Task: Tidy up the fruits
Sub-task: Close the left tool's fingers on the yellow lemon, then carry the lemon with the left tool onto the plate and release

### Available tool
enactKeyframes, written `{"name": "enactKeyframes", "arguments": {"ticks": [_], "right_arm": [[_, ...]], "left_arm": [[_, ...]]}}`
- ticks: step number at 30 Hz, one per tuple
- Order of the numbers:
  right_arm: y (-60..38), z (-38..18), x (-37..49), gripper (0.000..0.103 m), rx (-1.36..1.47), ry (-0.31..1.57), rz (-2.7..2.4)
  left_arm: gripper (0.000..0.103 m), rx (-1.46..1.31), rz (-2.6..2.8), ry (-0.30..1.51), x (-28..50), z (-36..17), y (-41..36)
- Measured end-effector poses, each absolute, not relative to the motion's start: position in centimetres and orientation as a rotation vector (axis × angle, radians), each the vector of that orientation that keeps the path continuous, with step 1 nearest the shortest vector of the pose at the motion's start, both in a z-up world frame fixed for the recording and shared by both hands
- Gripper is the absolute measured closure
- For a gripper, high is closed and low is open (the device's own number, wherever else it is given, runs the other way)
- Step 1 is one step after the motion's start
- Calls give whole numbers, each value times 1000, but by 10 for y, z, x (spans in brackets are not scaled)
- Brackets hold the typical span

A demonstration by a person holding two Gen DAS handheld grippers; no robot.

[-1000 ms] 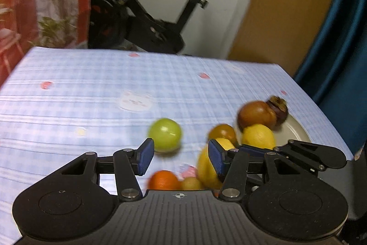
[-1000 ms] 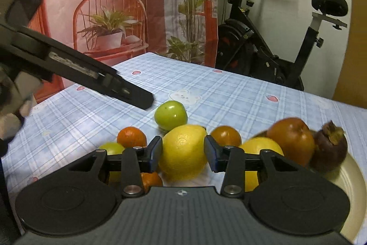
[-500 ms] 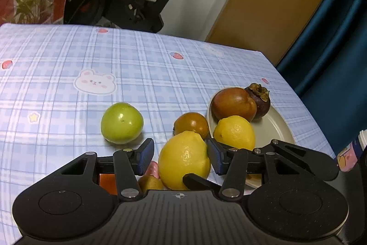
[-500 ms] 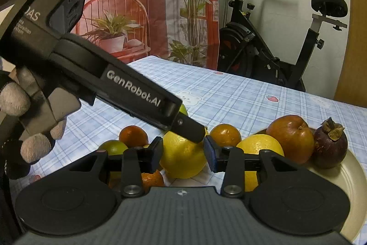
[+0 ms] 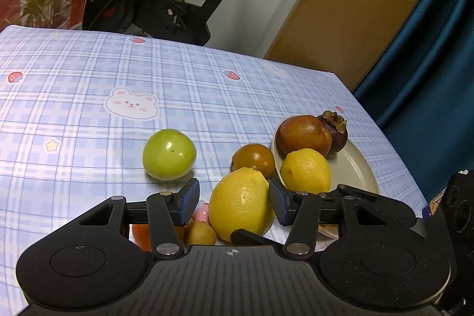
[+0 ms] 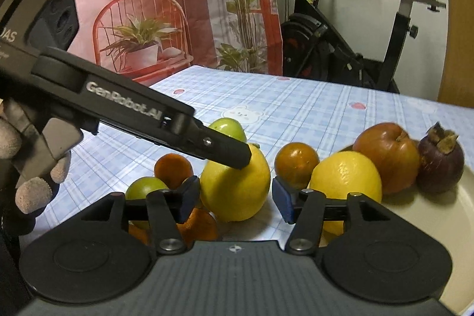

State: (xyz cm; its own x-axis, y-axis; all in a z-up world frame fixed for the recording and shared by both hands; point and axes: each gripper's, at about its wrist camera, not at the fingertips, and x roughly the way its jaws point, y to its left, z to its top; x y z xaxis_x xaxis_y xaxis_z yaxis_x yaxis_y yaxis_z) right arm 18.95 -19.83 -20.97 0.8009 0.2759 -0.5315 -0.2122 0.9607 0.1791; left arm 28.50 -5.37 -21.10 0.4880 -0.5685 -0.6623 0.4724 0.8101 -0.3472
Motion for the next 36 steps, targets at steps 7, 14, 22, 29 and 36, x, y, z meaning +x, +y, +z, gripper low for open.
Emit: {"name": "enactKeyframes", "arguments": {"ticks": [7, 14, 22, 29, 36], "right_arm": [[-199, -218, 197, 43, 172, 616, 275], [-202, -219, 194, 44, 197, 610, 270], [-199, -210, 174, 44, 161, 552, 245], [-212, -193, 155, 44, 159, 475, 204], [-244, -182, 136, 44, 190, 420, 103]], "left_arm": [[48, -153, -641, 855, 284, -213, -51], [49, -89, -677, 879, 274, -217, -63], [48, -68, -676, 815, 254, -206, -68], [48, -55, -696, 761, 244, -187, -94], [48, 14, -741, 731, 241, -176, -147]]}}
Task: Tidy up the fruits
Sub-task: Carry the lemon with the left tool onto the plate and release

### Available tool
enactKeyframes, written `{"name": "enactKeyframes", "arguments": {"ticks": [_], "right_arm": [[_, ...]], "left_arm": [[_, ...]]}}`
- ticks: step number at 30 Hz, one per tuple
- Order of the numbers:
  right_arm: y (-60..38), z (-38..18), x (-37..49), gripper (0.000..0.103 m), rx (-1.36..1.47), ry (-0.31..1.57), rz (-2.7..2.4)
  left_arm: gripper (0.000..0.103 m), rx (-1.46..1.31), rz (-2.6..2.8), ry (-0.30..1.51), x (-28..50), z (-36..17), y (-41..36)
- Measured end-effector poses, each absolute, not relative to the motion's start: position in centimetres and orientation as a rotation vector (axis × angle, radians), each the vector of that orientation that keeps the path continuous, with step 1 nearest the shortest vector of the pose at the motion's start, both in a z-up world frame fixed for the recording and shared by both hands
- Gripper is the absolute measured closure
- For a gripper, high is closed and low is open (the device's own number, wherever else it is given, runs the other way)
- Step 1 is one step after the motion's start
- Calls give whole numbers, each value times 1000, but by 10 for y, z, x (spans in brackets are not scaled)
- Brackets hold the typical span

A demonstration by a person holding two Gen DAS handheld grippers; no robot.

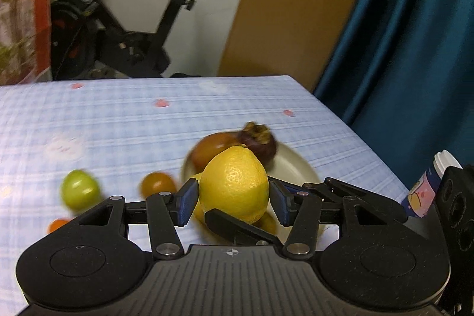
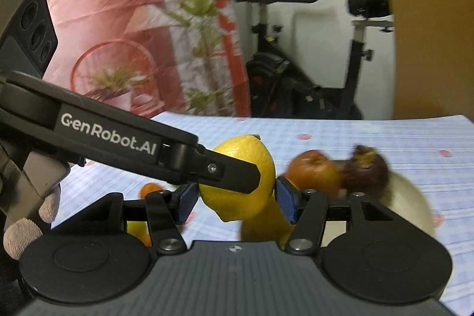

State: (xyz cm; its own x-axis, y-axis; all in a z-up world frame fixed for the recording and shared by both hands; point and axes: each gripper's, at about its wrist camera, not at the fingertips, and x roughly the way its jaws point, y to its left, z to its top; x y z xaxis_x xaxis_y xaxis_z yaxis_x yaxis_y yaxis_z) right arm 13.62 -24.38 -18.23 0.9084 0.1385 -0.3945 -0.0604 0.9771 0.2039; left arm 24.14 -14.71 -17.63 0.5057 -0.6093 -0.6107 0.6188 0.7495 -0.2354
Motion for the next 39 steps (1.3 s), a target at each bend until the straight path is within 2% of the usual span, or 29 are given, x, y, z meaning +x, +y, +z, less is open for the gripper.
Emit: {"name": "enactKeyframes", "arguments": {"ticks": [7, 15, 36, 39], "right_arm": [[-289, -187, 122, 44, 264, 422, -28], [-325, -199, 117, 44, 321, 440, -123], [-328, -213, 128, 44, 237, 497, -246], [-331, -211, 126, 40, 250, 476, -246]], "left_arm": [[47, 104, -796, 755, 249, -186, -212], [46, 125, -818, 795, 262, -206, -250], [48, 101, -828, 844, 274, -224, -273], [48, 85, -824, 834, 273, -219, -268]]}}
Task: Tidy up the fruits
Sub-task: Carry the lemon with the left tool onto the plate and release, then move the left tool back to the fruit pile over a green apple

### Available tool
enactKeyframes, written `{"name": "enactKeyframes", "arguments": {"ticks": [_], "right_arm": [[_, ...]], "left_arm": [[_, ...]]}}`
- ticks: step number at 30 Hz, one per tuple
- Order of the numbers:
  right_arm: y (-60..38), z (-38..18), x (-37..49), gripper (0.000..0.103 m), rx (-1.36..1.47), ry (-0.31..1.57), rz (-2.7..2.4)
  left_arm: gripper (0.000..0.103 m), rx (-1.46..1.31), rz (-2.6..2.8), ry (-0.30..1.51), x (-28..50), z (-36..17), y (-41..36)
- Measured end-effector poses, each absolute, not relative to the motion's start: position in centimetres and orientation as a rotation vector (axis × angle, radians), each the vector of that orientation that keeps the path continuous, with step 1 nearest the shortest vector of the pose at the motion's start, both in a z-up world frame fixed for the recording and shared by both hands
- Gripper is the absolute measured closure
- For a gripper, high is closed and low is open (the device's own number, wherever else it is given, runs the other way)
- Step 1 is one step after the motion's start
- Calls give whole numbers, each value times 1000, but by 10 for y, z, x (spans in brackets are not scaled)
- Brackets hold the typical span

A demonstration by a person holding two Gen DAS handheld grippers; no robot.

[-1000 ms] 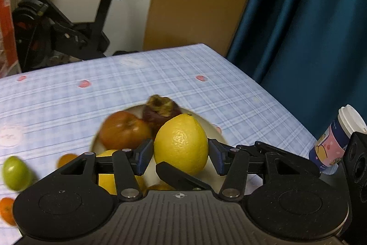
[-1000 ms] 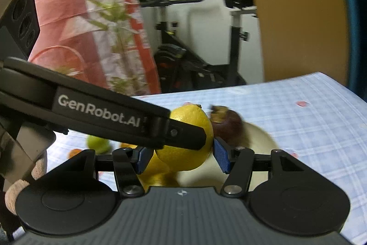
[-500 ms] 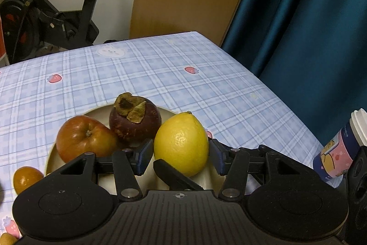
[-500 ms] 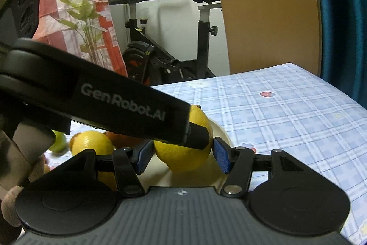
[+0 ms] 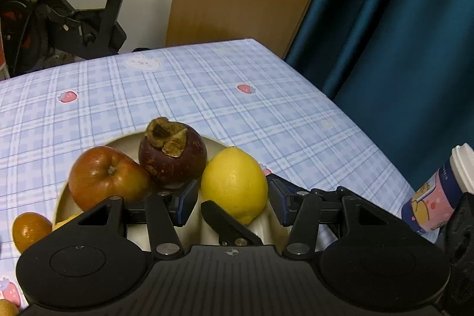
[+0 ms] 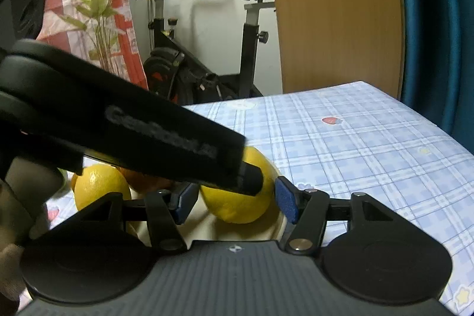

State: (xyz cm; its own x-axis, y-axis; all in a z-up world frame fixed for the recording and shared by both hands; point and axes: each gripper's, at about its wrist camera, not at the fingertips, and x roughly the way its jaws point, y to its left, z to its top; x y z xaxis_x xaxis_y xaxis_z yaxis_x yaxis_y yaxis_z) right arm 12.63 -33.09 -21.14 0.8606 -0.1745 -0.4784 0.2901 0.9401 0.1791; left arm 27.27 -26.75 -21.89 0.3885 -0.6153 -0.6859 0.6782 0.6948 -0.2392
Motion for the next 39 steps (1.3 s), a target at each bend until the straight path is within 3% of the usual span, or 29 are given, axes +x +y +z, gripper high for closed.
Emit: {"name": "enactKeyframes", "arguments": {"ticks": [9, 26, 39], "right_arm": [[-329, -207, 114, 33, 254, 390, -272], [-307, -194, 109, 33, 295, 257, -83], [-237, -186, 133, 33, 177, 364, 144]], "left_arm": [[48, -47, -738, 773, 260, -189, -203], [47, -126, -253, 642, 227, -172, -13], [46, -99, -261, 691, 217, -189, 6]]}}
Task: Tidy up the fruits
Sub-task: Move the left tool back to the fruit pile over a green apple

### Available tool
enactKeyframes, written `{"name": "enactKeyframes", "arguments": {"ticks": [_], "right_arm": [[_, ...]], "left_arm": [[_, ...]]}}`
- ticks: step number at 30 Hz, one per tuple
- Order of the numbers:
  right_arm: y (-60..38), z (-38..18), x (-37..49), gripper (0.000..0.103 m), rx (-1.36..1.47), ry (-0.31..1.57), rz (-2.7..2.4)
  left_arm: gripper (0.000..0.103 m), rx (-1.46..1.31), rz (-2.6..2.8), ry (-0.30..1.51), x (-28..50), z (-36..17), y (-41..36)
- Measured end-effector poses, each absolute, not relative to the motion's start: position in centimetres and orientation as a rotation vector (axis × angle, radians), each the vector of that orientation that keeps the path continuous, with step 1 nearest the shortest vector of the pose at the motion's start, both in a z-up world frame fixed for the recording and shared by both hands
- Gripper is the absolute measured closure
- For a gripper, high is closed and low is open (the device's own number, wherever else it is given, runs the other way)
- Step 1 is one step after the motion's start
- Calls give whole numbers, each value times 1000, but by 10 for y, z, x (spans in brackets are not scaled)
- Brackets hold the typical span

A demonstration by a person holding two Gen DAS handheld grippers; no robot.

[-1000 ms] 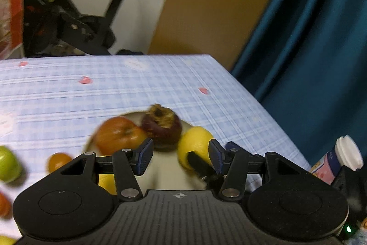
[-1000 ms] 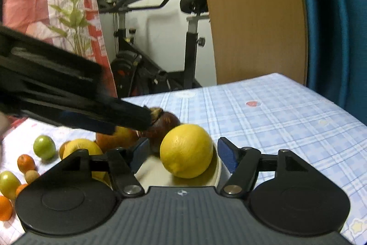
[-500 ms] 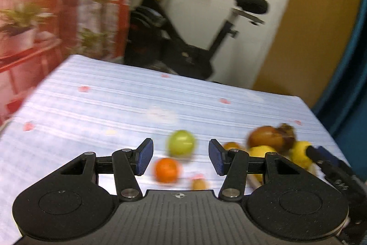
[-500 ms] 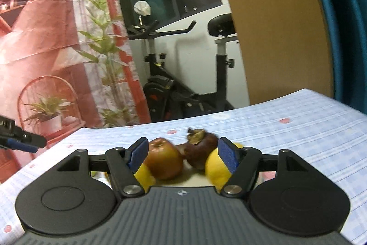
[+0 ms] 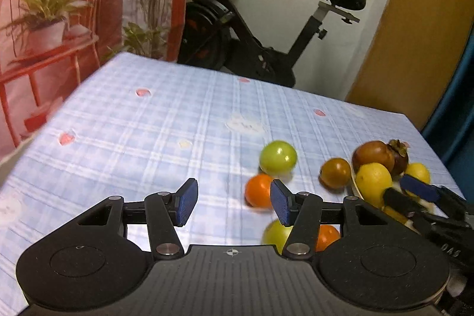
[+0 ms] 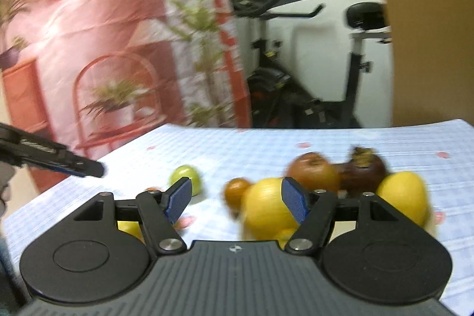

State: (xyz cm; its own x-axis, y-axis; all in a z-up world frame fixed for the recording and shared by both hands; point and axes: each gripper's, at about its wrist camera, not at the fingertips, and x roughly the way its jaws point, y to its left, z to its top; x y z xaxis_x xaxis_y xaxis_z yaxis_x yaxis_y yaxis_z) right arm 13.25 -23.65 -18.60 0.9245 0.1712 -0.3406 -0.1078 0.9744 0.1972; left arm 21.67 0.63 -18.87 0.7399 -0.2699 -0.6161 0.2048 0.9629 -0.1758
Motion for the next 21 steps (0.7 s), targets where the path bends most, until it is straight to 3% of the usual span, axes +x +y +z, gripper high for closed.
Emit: {"name": "enactKeyframes", "arguments": {"ticks": [9, 21], "right_arm": [[-172, -193, 158, 34, 42, 506, 331], [-143, -200, 173, 34, -13, 583, 402]], "left_arm": [[46, -165, -276, 761, 214, -210, 20], [42, -160, -207, 713, 207, -204, 30]]}}
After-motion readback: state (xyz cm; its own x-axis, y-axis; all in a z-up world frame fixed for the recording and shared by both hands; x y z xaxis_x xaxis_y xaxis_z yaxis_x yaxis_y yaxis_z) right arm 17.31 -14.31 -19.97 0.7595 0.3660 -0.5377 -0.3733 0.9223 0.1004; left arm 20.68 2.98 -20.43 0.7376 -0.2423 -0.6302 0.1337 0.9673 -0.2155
